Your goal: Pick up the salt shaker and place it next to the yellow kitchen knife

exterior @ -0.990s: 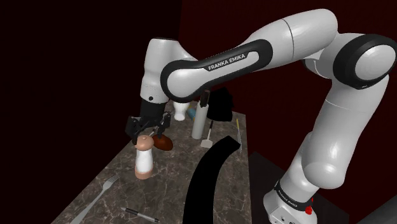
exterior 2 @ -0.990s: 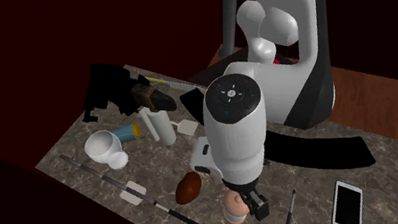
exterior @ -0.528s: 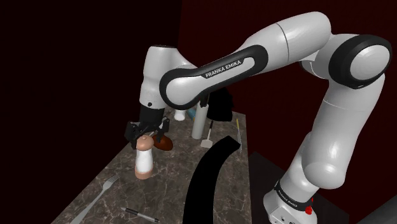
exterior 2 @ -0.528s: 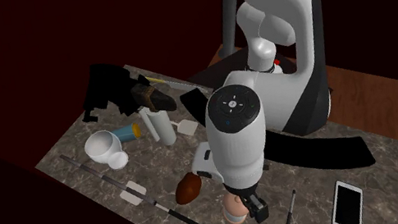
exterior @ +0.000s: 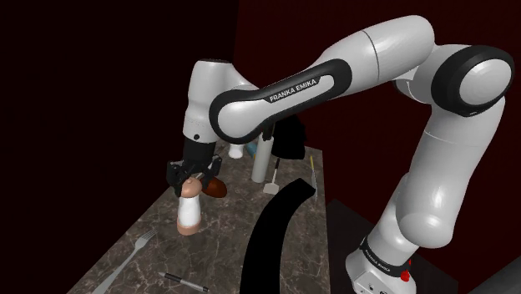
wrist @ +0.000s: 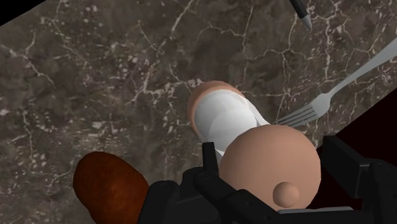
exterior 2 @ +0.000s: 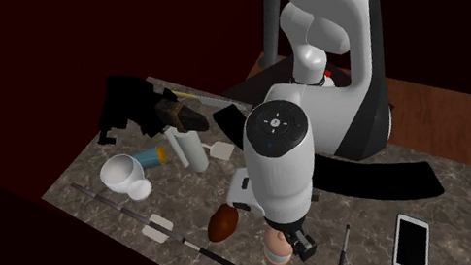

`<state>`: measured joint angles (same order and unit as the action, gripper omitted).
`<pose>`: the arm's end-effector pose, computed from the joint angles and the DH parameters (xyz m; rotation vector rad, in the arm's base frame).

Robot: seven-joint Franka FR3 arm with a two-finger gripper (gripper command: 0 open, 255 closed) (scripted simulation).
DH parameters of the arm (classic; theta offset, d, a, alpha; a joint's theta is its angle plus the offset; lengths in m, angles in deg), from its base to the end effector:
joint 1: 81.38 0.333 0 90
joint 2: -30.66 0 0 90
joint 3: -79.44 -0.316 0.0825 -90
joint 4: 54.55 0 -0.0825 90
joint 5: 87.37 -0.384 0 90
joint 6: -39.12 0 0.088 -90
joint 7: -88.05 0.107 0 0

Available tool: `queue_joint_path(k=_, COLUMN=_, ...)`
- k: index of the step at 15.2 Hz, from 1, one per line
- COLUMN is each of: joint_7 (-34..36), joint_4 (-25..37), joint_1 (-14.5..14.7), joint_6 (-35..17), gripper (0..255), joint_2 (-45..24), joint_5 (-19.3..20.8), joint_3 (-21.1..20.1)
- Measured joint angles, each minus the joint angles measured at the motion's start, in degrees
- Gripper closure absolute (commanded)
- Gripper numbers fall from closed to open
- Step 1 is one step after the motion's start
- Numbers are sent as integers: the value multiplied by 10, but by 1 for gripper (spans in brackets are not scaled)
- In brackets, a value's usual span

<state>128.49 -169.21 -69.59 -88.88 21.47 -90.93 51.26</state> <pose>0.4570 0.3751 0.3971 -2.9862 0.0793 0.0186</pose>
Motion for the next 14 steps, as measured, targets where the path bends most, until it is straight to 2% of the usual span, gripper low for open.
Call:
queue_joint_path(k=6, joint_7=0, joint_4=1, joint_1=0, joint_6=3, gripper=255, joint_2=2, joint_5=-1, joint_3=0)
queue_joint_path(k=14, joint_7=-4, joint_4=34, joint_1=-4, joint_6=57, gripper=255, joint_2=25, joint_5=-12, joint_3=-1)
